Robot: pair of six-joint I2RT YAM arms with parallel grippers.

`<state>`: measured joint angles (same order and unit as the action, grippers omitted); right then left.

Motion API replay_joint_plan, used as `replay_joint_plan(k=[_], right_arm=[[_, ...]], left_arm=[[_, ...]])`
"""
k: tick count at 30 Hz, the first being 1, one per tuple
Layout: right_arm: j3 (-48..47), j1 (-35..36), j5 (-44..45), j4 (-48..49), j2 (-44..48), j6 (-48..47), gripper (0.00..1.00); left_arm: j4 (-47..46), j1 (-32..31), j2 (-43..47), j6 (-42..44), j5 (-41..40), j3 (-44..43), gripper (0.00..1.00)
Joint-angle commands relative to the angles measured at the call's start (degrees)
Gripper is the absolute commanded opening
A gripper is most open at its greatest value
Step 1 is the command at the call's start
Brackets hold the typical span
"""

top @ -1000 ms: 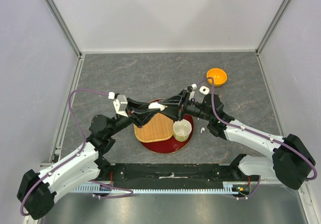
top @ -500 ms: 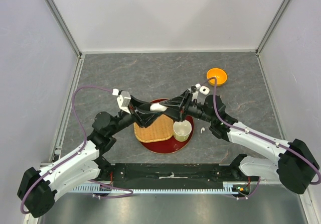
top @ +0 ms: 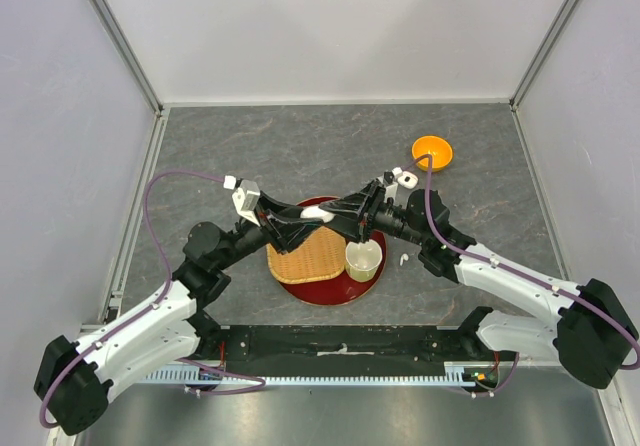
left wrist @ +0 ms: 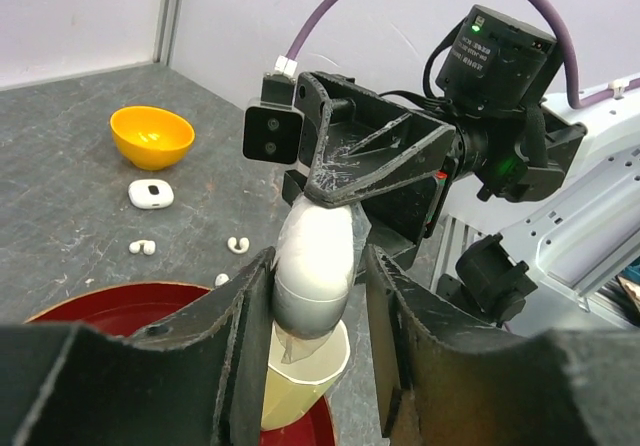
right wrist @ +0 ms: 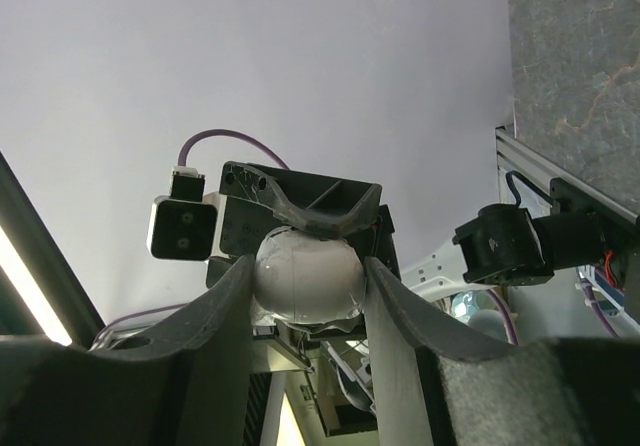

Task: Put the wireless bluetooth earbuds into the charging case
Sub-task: Pick up the charging case at the center of the board.

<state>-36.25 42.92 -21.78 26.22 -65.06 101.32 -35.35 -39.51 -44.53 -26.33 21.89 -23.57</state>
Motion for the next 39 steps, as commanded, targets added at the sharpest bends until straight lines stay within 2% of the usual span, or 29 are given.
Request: replay_joint_plan(k=[1, 5, 13, 36, 39], right_arm=[[-0.1, 0.2, 0.5, 5.1, 0.6, 2.7, 0.0], [0.3, 0.2, 0.4, 7.5, 0.6, 4.4, 0.0], [0.7, 0.2, -1.8, 9.0, -0.4, 7.3, 0.0], [1.0, 0.2, -2.8, 10.2, -1.7, 8.6, 0.0], [1.2, 0.2, -3.0, 11.0, -2.0, 9.3, 0.0]], left_arm=[[-3.2, -0.2, 0.9, 0.0, -1.5, 0.2, 0.47], [-2.9, -0.2, 0.2, 0.7, -1.4, 0.4, 0.53], [-5.4, -0.3, -0.9, 3.8, -1.0, 0.2, 0.53], [-9.6, -0.7, -3.6, 3.2, -1.1, -0.2, 0.42], [-9.7, -0.8, -3.8, 3.0, -1.1, -0.2, 0.35]])
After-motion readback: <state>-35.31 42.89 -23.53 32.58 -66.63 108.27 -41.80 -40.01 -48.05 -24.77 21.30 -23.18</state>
